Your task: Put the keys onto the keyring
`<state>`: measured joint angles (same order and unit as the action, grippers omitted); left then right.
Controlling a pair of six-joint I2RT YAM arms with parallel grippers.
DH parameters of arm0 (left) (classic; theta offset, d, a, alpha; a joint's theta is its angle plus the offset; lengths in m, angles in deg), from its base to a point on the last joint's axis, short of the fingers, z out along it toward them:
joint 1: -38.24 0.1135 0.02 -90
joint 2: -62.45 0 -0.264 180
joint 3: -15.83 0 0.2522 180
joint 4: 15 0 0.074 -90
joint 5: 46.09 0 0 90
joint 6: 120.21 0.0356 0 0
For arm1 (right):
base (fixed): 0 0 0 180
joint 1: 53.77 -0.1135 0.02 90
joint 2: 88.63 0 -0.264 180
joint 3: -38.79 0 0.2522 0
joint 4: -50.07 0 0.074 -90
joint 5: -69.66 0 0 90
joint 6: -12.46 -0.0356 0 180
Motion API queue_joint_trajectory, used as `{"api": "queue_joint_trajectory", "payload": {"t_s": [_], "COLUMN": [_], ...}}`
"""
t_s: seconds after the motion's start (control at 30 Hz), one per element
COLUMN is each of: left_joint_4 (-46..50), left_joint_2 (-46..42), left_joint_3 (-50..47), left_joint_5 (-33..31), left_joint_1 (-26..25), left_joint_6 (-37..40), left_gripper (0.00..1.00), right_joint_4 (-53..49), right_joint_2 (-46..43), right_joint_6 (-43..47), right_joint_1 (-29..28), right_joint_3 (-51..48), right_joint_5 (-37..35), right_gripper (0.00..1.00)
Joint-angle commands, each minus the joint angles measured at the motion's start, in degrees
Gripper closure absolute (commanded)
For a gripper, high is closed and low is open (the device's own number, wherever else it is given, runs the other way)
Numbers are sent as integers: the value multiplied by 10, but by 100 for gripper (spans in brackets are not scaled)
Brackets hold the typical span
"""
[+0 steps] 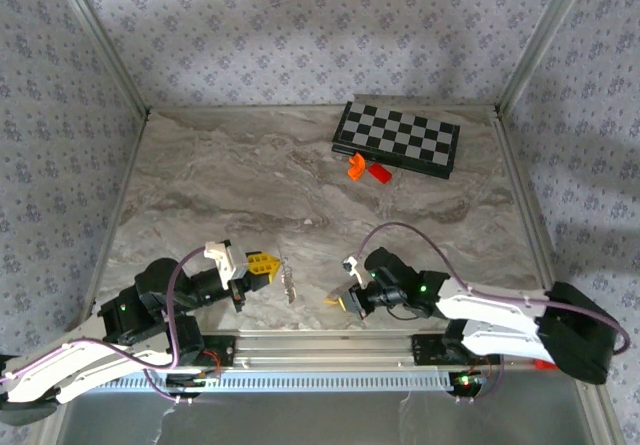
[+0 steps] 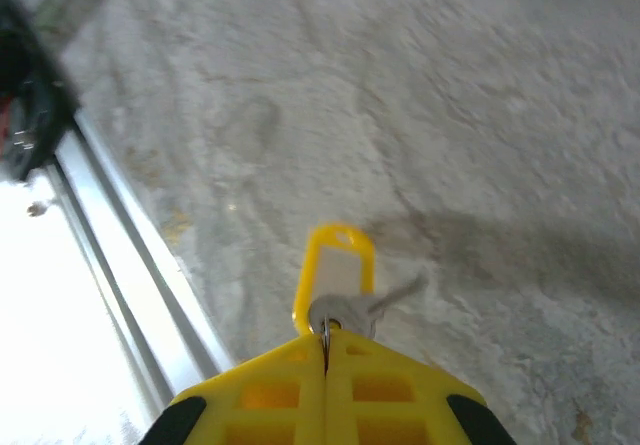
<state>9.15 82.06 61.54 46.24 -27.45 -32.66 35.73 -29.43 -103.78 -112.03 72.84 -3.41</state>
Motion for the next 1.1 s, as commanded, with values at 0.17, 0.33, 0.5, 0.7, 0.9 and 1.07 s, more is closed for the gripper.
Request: {"api": "queue_joint_trajectory", "payload": {"t_s": [0.17, 0.33, 0.5, 0.7, 0.9, 1.07], "left_joint_4": [-33, -17, 20, 37, 27, 23], "left_joint_2": [32, 79, 115, 149, 159, 161], "left_joint_3": [29, 69, 109, 137, 138, 133], "left_joint_5": [82, 149, 170, 177, 179, 178], "left_joint_1": [-2, -2, -2, -3, -3, -3], "left_joint_6": [28, 47, 80, 106, 108, 105], "left_gripper": [100, 100, 100, 100, 100, 100], "right_joint_4": [-192, -279, -311, -354, -347, -302], "right_joint_2": [-136, -128, -107, -78, -88, -103], "right_joint_6": [171, 248, 278, 285, 282, 284], "right_joint_1": [-8, -21, -30, -43, -74, -119], "right_joint_3": [162, 272, 345, 404, 403, 387], "right_joint_5": [0, 43, 58, 41, 5, -66], "right_gripper": [100, 100, 100, 100, 100, 100]}}
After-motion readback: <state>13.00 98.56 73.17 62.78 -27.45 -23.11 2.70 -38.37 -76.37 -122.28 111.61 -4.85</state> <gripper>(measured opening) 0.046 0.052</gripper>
